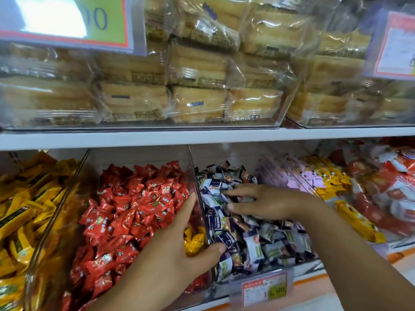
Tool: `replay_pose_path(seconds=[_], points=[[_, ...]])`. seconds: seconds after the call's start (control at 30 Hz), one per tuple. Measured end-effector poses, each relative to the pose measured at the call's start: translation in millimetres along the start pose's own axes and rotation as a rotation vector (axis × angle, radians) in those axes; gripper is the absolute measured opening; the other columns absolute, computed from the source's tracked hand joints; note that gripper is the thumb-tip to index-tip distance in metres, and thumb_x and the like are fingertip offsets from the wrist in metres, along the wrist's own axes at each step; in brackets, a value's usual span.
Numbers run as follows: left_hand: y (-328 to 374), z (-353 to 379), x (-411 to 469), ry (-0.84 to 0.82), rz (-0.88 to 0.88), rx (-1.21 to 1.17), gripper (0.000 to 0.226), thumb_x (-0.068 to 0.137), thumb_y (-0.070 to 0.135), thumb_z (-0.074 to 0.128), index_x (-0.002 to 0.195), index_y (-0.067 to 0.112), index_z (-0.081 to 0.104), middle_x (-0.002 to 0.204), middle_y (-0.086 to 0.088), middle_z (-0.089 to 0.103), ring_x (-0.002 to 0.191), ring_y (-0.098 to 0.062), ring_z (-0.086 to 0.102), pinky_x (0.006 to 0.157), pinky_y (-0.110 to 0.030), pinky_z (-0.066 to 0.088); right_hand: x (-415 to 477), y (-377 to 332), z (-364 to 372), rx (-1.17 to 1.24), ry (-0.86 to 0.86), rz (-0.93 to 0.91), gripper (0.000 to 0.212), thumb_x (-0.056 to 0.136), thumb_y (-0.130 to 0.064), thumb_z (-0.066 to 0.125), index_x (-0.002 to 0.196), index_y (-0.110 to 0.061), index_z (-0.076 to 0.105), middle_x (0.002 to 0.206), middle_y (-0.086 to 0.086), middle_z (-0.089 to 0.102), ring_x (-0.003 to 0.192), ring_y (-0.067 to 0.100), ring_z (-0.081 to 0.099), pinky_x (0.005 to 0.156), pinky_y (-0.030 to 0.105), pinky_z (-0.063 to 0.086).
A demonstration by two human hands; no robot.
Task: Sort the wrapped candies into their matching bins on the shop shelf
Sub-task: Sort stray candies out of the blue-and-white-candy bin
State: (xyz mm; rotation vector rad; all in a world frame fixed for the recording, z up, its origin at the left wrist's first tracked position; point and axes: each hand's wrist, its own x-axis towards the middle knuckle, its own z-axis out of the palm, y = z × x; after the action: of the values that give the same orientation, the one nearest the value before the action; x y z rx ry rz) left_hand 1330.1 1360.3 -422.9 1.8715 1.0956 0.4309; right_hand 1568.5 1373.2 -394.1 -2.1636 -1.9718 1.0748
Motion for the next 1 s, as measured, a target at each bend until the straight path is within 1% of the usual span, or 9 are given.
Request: replay_pose_path(seconds=[0.07, 0.13, 0.23, 0.4, 0.63, 0.7, 0.83, 0.93, 1.0], points=[[-1, 0, 1, 0.006, 0.000, 0.010, 0.107, 0.050, 0.081, 0.051, 0.134, 0.070, -0.016, 0.145, 0.031, 0.027, 0.120, 0.013, 0.024, 0.102, -0.014, 0.024, -15, -2, -13, 0.089, -0.005, -0.022, 0.047, 0.083, -0.066, 0.050, 0.129, -0.056, 0.049, 0.152, -0.019, 0.032, 0.140, 0.011, 0.031, 0.111, 0.032, 0.025], [-1, 1, 2, 0.019, 0.015, 0.022, 0.108, 0.048, 0.083, 0.049, 0.134, 0.070, -0.015, 0.137, 0.036, 0.030, 0.119, 0.015, 0.026, 0.100, -0.013, 0.025, -5, 1, -23, 0.079, 0.178, -0.019, 0.042, 0.088, -0.062, 0.049, 0.129, -0.054, 0.050, 0.146, -0.011, 0.044, 0.129, 0.014, 0.046, 0.102, 0.028, 0.035], [0, 3, 1, 0.036, 0.039, 0.035, 0.103, 0.056, 0.079, 0.053, 0.133, 0.070, -0.014, 0.107, 0.050, 0.022, 0.096, 0.029, 0.028, 0.083, -0.002, 0.028, 38, 8, -25, -0.046, 0.356, 0.104, 0.054, 0.099, -0.048, 0.042, 0.149, -0.033, 0.028, 0.127, 0.008, 0.058, 0.084, 0.015, 0.065, 0.065, 0.014, 0.042], [0, 3, 1, 0.027, 0.024, 0.016, 0.095, 0.069, 0.071, 0.061, 0.125, 0.073, -0.015, 0.098, 0.048, 0.024, 0.082, 0.037, 0.031, 0.068, 0.008, 0.029, 80, 16, -17, -0.083, 0.188, 0.151, 0.082, 0.089, -0.059, 0.055, 0.153, -0.029, 0.015, 0.154, 0.007, 0.035, 0.132, 0.028, 0.044, 0.105, 0.029, 0.036], [0, 2, 1, 0.004, 0.028, 0.038, 0.096, 0.073, 0.069, 0.061, 0.127, 0.069, -0.019, 0.091, 0.046, 0.026, 0.074, 0.033, 0.029, 0.066, 0.007, 0.031, 77, 24, -13, 0.099, 0.162, 0.111, 0.062, 0.091, -0.033, 0.063, 0.145, -0.042, 0.034, 0.156, 0.004, 0.030, 0.131, 0.025, 0.043, 0.105, 0.028, 0.035], [0, 3, 1, 0.004, 0.020, 0.036, 0.096, 0.075, 0.067, 0.061, 0.128, 0.069, -0.019, 0.090, 0.045, 0.027, 0.071, 0.034, 0.029, 0.067, 0.007, 0.031, 77, 24, -11, 0.170, 0.189, 0.113, 0.063, 0.088, -0.032, 0.067, 0.144, -0.037, 0.039, 0.154, 0.003, 0.035, 0.129, 0.022, 0.047, 0.106, 0.028, 0.036], [1, 2, 1, -0.006, 0.017, 0.039, 0.100, 0.076, 0.066, 0.061, 0.137, 0.064, -0.017, 0.089, 0.047, 0.025, 0.075, 0.030, 0.027, 0.067, 0.007, 0.030, 74, 22, -12, 0.208, 0.292, 0.138, 0.054, 0.093, -0.010, 0.056, 0.143, -0.024, 0.044, 0.144, 0.008, 0.047, 0.100, 0.016, 0.055, 0.082, 0.017, 0.041], [0, 2, 1, -0.014, 0.026, 0.047, 0.100, 0.076, 0.068, 0.060, 0.137, 0.064, -0.019, 0.090, 0.044, 0.026, 0.075, 0.027, 0.027, 0.065, 0.004, 0.030, 68, 19, -16, 0.287, 0.299, 0.129, 0.053, 0.092, -0.007, 0.057, 0.142, -0.018, 0.046, 0.144, 0.011, 0.047, 0.116, 0.022, 0.051, 0.089, 0.020, 0.037], [0, 2, 0, -0.012, 0.023, 0.053, 0.100, 0.075, 0.070, 0.059, 0.136, 0.064, -0.020, 0.089, 0.042, 0.026, 0.074, 0.023, 0.030, 0.063, 0.002, 0.031, 59, 11, -20, 0.367, 0.330, 0.108, 0.054, 0.090, -0.010, 0.063, 0.142, -0.016, 0.046, 0.138, 0.010, 0.052, 0.109, 0.018, 0.053, 0.093, 0.023, 0.035]])
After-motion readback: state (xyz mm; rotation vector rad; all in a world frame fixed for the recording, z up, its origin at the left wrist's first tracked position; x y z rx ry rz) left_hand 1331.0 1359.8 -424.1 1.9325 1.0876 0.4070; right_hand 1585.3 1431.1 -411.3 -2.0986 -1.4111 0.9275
